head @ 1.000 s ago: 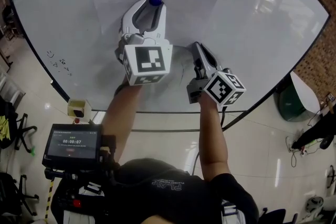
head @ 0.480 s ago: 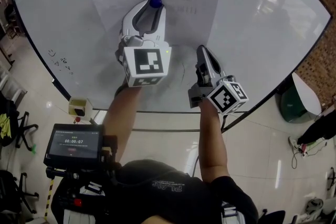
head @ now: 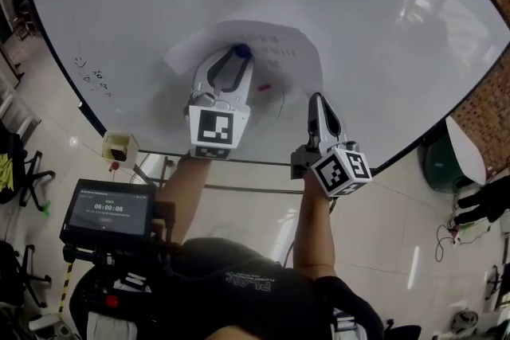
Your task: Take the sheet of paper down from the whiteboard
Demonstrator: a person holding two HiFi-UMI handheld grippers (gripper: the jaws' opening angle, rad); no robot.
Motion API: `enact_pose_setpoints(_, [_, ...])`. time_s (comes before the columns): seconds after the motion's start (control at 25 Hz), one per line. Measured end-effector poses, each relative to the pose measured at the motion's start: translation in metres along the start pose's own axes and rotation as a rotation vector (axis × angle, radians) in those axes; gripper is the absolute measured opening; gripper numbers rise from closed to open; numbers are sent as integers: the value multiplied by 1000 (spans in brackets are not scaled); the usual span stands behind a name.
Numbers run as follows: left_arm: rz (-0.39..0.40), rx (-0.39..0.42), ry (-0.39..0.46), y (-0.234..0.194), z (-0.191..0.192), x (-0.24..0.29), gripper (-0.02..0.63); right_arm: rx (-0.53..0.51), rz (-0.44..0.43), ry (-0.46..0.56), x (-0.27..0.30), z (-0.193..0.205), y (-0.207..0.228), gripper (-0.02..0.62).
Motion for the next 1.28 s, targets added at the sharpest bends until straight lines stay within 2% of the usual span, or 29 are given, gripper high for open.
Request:
enact_pose_setpoints(0.16, [46, -23, -47, 31, 16, -21, 123, 5, 56, -40, -25, 17, 18, 14])
enact_pose_setpoints(0.32, [72, -37, -104, 57, 21, -48, 123, -55, 123, -75, -59, 26, 27, 14])
enact_pose_setpoints(0.44, [65, -48, -155, 61, 31, -78, 123, -133, 170, -109, -75, 36, 22, 14])
enact_pose_setpoints(0.56, [58, -82, -219, 59, 57, -109, 123, -202, 217, -147, -84, 54, 22, 14])
enact_pose_setpoints(0.84, [32, -204, -331, 59, 112, -138, 123, -175, 275, -206, -101, 81, 42, 14])
enact_pose_setpoints(1.28, [132, -215, -304, 91, 98, -134, 123, -276, 361, -214, -124, 83, 31, 12])
Point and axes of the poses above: the fingertips, and each gripper's own axes: x forward along the fingers, y to its right, z out of its underside, the point moved 4 cm from there along -x, backward along the fingers, and after that the axes turned 9 degrees about x, right-handed, at the moved point
